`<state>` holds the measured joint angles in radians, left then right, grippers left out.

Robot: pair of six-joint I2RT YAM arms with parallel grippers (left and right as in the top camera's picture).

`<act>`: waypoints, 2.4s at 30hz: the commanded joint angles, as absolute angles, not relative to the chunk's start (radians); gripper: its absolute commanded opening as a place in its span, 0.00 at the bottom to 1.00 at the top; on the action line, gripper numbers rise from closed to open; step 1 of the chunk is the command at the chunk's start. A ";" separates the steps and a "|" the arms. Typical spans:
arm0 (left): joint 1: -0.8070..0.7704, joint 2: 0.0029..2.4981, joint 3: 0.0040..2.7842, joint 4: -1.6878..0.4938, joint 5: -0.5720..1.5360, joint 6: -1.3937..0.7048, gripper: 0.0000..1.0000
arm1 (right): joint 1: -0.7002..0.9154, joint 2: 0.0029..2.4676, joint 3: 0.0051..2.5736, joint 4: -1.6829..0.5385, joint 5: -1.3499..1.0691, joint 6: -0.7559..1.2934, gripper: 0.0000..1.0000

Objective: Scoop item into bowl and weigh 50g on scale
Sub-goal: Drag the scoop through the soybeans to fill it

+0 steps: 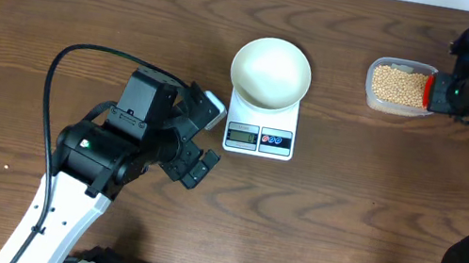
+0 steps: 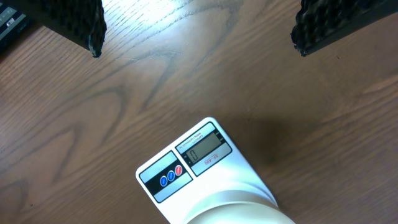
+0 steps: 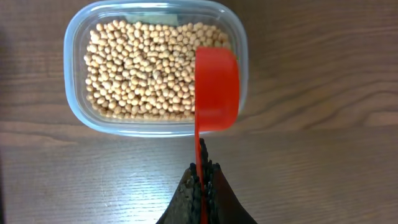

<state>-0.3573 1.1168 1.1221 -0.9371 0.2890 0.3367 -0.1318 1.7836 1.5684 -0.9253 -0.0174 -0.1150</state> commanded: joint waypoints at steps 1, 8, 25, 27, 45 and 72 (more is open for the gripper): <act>-0.361 1.122 1.114 -0.937 0.286 0.327 0.98 | -0.124 1.786 1.547 -0.922 -0.006 -0.129 0.01; -0.361 1.122 1.114 -0.937 0.286 0.327 0.98 | -0.121 1.786 1.531 -0.902 -0.006 -0.121 0.01; -0.361 1.122 1.114 -0.937 0.286 0.327 0.98 | -0.089 1.821 1.478 -0.803 -0.019 -0.037 0.01; -0.361 1.122 1.114 -0.937 0.286 0.327 0.98 | -0.082 1.839 1.478 -0.804 -0.030 -0.022 0.01; -0.361 1.122 1.114 -0.937 0.286 0.327 0.98 | -0.076 1.854 1.478 -0.831 -0.176 0.194 0.01; -0.361 1.122 1.114 -0.937 0.286 0.327 0.98 | -0.203 1.923 1.477 -0.846 -0.469 0.258 0.01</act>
